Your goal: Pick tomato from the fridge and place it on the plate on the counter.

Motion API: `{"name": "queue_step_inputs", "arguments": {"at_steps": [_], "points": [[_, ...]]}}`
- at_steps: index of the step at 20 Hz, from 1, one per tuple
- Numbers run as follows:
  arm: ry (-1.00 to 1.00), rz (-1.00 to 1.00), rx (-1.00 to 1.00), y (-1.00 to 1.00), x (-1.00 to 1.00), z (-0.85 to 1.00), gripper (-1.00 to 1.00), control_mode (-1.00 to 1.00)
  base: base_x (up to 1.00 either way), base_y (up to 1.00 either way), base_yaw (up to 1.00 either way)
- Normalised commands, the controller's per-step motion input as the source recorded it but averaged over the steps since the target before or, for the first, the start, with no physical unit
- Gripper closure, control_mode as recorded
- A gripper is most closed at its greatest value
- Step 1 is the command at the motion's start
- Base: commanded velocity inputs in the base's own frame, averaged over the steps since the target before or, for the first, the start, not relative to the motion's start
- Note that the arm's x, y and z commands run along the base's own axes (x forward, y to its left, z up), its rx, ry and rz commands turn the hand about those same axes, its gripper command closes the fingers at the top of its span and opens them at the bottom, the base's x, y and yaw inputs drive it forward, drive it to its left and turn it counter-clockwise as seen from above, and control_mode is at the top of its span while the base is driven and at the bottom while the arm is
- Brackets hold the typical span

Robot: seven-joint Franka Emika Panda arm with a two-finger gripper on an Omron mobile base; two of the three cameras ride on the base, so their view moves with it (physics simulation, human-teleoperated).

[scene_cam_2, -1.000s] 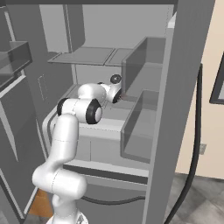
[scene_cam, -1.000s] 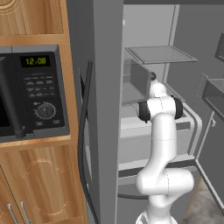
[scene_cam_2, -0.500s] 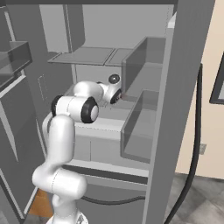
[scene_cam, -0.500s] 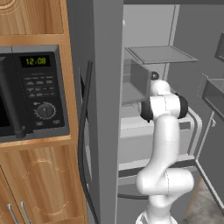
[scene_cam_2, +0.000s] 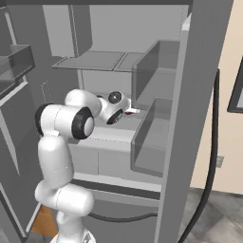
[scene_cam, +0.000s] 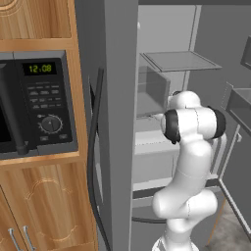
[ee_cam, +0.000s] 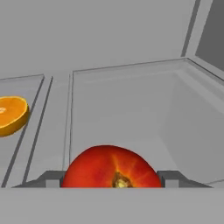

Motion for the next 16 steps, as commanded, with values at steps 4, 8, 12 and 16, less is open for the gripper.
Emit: {"name": "queue_step_inputs", "arguments": {"at_steps": [4, 8, 12, 16], "points": [[0.0, -0.04, 0.0, 0.0, -1.0, 0.0, 1.0, -1.0, 0.0, 0.0, 0.0], [0.1, -0.05, 0.0, 0.0, -1.0, 0.11, 1.0, -1.0, 0.0, 0.0, 0.0], [0.17, -0.05, 0.01, 0.01, -0.98, 0.18, 1.0, -1.0, 0.0, 0.0, 0.0], [0.2, -0.02, 0.07, 0.12, -0.82, 0.31, 1.0, -1.0, 0.0, 0.0, 0.0]]}}
